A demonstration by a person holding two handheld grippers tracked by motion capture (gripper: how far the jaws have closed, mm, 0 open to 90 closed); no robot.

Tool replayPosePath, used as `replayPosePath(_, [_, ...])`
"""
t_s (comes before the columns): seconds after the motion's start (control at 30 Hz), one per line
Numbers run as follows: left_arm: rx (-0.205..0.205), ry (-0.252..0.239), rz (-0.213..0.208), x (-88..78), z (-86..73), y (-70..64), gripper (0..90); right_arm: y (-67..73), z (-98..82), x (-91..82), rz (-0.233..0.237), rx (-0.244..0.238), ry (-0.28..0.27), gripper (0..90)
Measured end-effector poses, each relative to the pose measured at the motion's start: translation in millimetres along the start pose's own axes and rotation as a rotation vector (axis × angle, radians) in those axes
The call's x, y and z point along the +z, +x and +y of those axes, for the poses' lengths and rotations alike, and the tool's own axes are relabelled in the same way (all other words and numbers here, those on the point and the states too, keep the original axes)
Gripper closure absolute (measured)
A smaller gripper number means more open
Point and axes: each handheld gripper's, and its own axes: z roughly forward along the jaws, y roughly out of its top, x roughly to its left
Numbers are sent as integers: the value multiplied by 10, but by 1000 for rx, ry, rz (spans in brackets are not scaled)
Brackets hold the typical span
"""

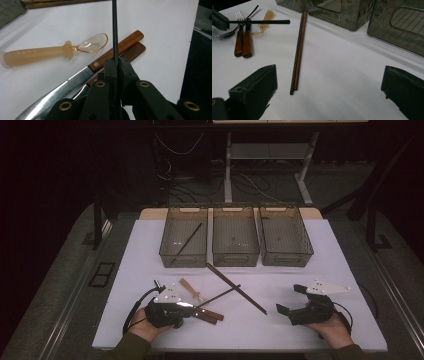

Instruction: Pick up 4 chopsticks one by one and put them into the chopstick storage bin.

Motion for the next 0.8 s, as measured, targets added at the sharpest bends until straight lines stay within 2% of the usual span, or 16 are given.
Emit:
replayPosePath(0.53, [-33,-61,43,-123,73,194,846,-2,-8,21,4,5,9,7])
replayPosePath(0.8, [-53,-98,57,-167,115,320,846,-47,-23,66,-6,0,37,7])
